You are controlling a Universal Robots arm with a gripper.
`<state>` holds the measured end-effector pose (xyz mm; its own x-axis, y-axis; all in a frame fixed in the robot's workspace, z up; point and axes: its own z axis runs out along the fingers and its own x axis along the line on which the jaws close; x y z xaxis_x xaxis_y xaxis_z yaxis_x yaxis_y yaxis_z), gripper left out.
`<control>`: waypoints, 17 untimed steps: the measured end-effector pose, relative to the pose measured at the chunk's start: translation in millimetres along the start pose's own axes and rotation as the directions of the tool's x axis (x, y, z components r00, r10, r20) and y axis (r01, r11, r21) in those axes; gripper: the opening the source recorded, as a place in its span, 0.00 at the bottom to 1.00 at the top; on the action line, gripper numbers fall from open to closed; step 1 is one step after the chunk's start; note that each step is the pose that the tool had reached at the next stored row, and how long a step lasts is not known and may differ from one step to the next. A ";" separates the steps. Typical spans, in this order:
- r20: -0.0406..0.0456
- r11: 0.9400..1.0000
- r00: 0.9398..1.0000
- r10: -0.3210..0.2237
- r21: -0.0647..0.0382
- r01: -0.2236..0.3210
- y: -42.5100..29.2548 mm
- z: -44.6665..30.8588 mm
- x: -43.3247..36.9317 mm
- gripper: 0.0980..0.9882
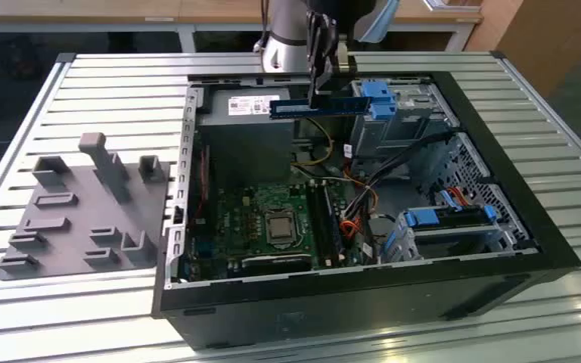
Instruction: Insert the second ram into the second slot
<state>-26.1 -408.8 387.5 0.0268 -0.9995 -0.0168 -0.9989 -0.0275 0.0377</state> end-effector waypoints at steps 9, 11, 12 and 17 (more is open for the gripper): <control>0.000 1.000 1.000 0.000 0.000 0.000 0.1 0.0 1.6 0.04; 0.000 1.000 1.000 0.000 0.000 0.000 0.1 -0.1 2.5 0.04; 0.000 1.000 1.000 0.000 0.000 0.000 0.1 0.0 2.8 0.04; 0.000 1.000 1.000 0.000 0.000 0.000 0.1 -0.1 4.0 0.04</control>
<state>-26.1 -412.7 387.5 0.0269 -0.9995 -0.0168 -0.9989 -0.0275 0.0377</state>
